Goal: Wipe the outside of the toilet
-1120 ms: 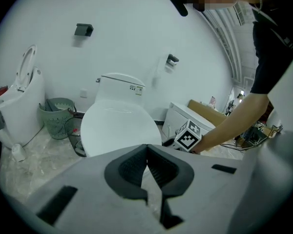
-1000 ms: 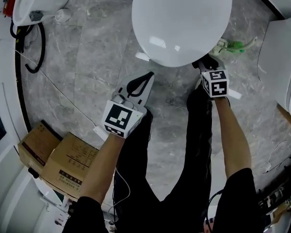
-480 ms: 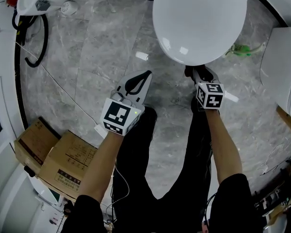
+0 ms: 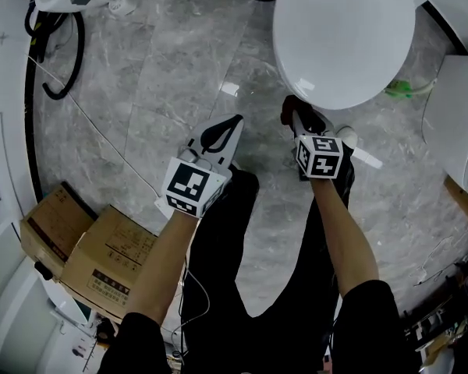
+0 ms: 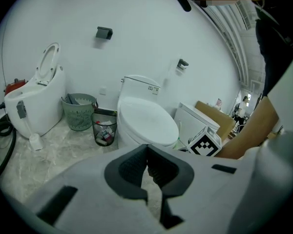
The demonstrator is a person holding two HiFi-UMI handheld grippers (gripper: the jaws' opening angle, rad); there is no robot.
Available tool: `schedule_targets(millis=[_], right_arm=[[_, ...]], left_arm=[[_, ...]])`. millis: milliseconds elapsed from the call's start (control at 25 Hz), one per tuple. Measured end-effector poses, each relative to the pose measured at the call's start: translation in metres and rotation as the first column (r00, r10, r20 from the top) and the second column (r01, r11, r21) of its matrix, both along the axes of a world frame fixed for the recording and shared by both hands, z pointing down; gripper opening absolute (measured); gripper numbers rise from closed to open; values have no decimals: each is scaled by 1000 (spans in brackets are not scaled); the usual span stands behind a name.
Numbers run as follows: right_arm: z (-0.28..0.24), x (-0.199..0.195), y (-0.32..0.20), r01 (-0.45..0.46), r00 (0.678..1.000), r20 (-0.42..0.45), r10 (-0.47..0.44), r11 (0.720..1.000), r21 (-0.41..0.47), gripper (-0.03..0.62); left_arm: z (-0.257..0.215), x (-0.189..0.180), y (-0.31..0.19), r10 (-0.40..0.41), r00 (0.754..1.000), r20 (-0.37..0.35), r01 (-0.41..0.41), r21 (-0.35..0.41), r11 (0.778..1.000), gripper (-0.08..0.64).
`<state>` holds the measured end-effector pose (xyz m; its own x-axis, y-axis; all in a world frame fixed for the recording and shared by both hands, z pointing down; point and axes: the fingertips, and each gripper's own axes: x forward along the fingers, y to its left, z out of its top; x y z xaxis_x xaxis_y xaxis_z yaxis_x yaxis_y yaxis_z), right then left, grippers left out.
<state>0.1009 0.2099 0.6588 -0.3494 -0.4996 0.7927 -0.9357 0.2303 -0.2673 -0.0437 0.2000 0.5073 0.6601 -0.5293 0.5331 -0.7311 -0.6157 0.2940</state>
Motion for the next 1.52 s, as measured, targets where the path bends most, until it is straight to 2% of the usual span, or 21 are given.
schedule_targets(millis=[160, 440, 640, 800, 960, 1120, 1520], right_arm=[[0, -21, -10, -9, 1000, -5, 9, 1000, 7, 112], [1, -23, -7, -14, 1000, 0, 14, 1000, -17, 114], [-5, -17, 8, 49, 999, 8, -49, 999, -18, 115], [-7, -1, 25, 111, 994, -2, -111, 994, -19, 115], [-8, 36, 41, 113, 993, -17, -114, 993, -36, 115], [-14, 93, 42, 75, 996, -43, -76, 997, -33, 115], [-29, 246, -16, -16, 996, -85, 18, 1000, 24, 115]], left_arm=[[0, -15, 2, -1, 1000, 10, 1, 2, 1000, 0], [-1, -26, 1, -5, 1000, 23, 5, 0, 1000, 0], [3, -8, 0, 16, 1000, 21, -16, -5, 1000, 0], [1, 21, -4, 43, 999, 14, -43, 2, 999, 0], [-3, 57, -10, 74, 997, 11, -75, 13, 997, 0], [-8, 102, -17, 121, 993, 16, -121, 26, 992, 0], [-12, 220, -35, 166, 986, 14, -166, 18, 986, 0]])
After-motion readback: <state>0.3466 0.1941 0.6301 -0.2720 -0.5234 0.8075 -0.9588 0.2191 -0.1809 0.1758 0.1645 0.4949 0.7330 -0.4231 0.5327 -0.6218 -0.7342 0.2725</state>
